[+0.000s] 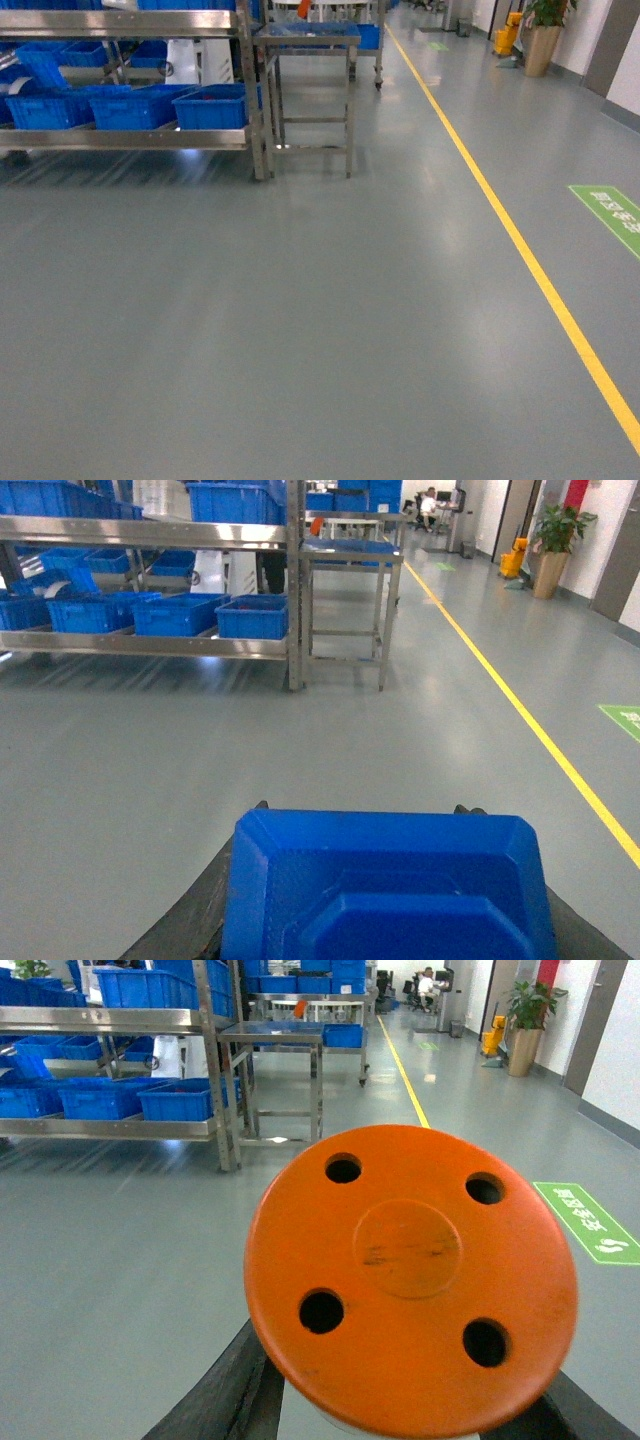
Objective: Sort blue parts and orange caps into right shelf containers
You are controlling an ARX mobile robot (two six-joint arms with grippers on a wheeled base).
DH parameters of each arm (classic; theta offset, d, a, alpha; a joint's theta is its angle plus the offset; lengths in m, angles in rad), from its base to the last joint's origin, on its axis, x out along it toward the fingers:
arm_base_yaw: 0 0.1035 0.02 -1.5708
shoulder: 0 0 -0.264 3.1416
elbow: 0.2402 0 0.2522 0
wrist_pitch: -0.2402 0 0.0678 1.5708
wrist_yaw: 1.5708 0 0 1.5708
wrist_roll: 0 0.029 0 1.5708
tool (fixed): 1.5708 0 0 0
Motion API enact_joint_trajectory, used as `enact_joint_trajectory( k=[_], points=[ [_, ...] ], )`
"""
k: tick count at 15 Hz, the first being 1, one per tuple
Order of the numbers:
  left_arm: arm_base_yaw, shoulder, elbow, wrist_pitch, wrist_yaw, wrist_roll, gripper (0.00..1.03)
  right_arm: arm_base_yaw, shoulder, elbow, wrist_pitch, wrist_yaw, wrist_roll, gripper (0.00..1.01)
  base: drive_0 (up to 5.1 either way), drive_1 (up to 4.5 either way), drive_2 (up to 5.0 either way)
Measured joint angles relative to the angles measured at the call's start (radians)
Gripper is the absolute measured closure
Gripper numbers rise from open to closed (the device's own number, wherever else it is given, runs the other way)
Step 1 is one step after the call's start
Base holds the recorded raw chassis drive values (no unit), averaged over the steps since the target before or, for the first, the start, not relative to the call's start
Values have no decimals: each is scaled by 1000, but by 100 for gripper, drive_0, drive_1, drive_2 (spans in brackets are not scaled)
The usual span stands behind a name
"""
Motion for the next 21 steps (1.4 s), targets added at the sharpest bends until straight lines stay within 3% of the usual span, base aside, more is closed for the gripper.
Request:
enact_joint_trajectory(
  k=[21],
  points=[
    [0, 0, 0, 2, 0, 0, 61, 0, 0, 0, 2, 0, 0, 58, -6, 422, -435]
  ],
)
